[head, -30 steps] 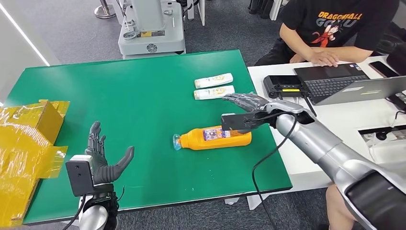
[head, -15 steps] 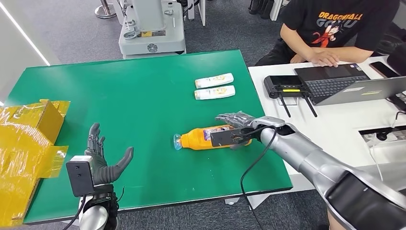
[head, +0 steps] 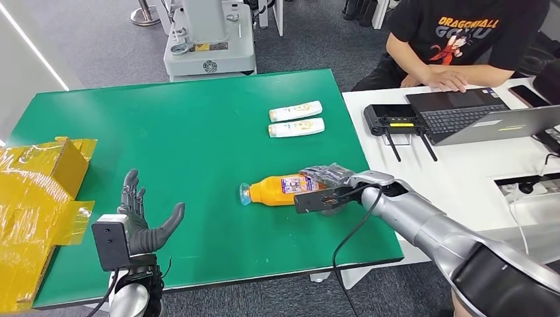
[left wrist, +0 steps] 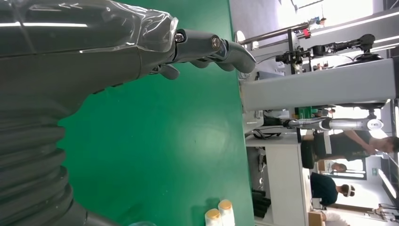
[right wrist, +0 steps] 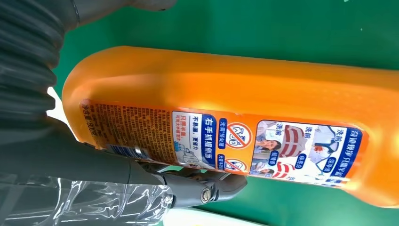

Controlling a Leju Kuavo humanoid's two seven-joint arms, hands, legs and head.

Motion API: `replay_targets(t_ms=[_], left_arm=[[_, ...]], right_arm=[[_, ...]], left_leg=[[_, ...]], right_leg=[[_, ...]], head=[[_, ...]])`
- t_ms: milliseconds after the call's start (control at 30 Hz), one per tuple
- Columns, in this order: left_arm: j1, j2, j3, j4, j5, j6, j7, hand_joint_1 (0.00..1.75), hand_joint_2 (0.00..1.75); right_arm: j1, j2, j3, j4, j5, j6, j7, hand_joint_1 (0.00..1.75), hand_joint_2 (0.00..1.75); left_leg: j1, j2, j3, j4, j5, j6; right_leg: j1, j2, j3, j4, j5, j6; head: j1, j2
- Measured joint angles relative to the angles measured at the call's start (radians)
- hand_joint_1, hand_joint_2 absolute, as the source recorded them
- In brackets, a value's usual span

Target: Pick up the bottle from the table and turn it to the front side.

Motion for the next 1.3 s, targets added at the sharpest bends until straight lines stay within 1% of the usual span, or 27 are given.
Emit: replay_targets(t_ms=[267,400,633,767,933,1200,1300], left_arm=[[0.001,0.0,0.0,0.0,-0.001,0.001,0.006,0.0,1.75],[0.003,0.002,0.0,0.0,-0.003,0.004,0.011,0.0,1.75],[0.013,0.005,0.0,0.0,-0.008,0.01,0.012,0.0,1.75],[0.02,0.006,0.0,-0.002,-0.005,0.033,0.012,0.0,1.75],[0.033,0.011,0.012,-0.012,0.02,0.06,0.012,0.0,1.75],[0.036,0.014,0.026,-0.012,0.03,0.061,0.011,0.0,1.75],[0.037,0.014,0.026,-0.012,0.035,0.061,0.01,0.0,1.75]], right_arm=[[0.01,-0.017,0.002,-0.022,0.001,0.001,0.006,0.0,1.75],[0.02,-0.026,0.002,-0.036,0.004,-0.011,0.007,1.73,1.75],[0.041,-0.034,-0.01,-0.068,0.021,-0.048,0.007,1.75,1.75],[0.061,-0.037,-0.026,-0.089,0.02,-0.07,0.007,1.75,1.75],[0.102,-0.05,-0.064,-0.129,0.016,-0.098,0.008,1.75,1.75],[0.157,-0.062,-0.119,-0.176,0.019,-0.124,0.01,1.75,1.75],[0.185,-0.061,-0.143,-0.196,0.022,-0.154,0.006,1.75,1.75]], left_leg=[[0.0,0.0,0.0,0.001,0.0,0.0],[0.0,0.0,0.0,0.001,0.0,0.0],[0.0,0.0,0.0,0.002,0.0,0.0],[0.0,0.0,0.0,0.001,0.0,0.0],[0.0,0.0,0.0,0.001,0.0,0.0],[0.0,0.0,-0.001,0.001,0.0,0.0],[0.0,-0.001,-0.002,0.001,0.0,0.0]], right_leg=[[0.0,0.0,0.001,0.0,0.0,0.0],[0.0,0.0,0.001,0.0,0.0,0.0],[0.0,0.0,0.001,0.0,0.0,0.0],[0.0,0.0,0.001,0.0,0.0,0.0],[0.0,0.0,0.0,0.0,0.0,0.0],[0.0,0.0,0.0,0.0,0.0,0.0],[0.0,-0.001,0.0,0.0,0.0,0.0]], head=[[0.0,0.0],[0.0,0.0],[0.0,0.0],[0.0,0.0],[0.0,0.0],[0.0,0.0],[0.0,0.0]])
